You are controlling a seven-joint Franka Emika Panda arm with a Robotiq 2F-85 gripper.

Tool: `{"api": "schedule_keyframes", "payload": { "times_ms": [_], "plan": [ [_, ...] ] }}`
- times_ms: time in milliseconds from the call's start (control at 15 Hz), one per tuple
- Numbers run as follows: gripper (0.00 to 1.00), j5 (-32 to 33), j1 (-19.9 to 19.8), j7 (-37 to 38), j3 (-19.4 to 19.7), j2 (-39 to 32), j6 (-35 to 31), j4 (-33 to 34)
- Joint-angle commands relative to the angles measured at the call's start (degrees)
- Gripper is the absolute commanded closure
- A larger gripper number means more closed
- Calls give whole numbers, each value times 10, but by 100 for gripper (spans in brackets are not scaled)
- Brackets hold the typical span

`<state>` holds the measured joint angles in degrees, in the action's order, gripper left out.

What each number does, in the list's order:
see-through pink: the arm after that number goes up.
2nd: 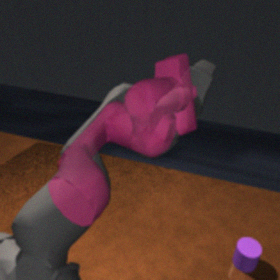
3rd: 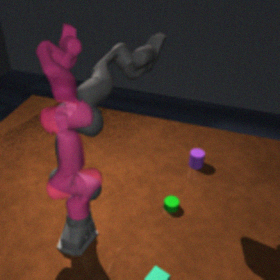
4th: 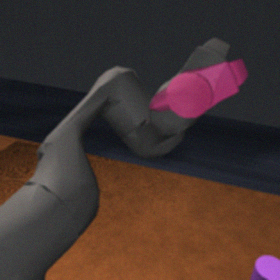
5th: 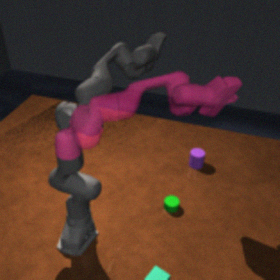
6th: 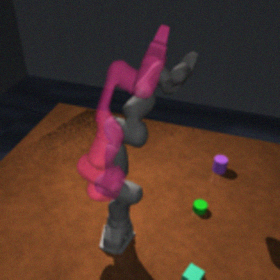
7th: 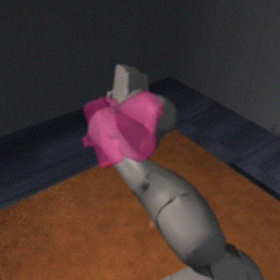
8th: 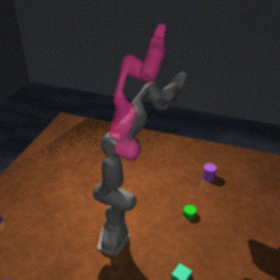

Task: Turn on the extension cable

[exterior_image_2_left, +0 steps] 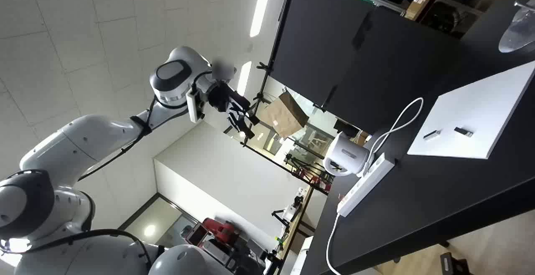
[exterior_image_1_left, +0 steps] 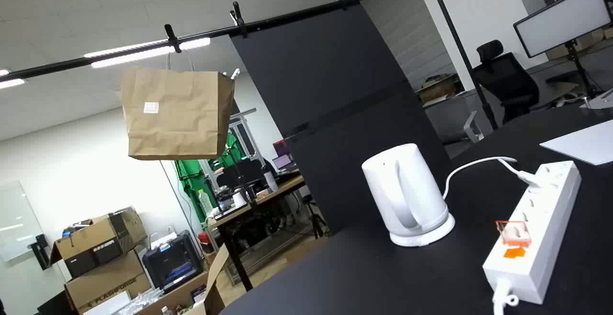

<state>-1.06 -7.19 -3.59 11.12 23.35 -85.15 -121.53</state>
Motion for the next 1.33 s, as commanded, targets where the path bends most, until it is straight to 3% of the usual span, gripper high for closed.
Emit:
{"api": "schedule_keyframes", "payload": {
  "times_ms": [0, 867, 1267],
  "plan": [
    [0, -1, -5, -2, -4, -2, 1, 2],
    [0, -3, 1, -12, -8, -10, -7, 6],
    [0, -24, 47, 4, -73, -64, -91, -2]
  ]
}}
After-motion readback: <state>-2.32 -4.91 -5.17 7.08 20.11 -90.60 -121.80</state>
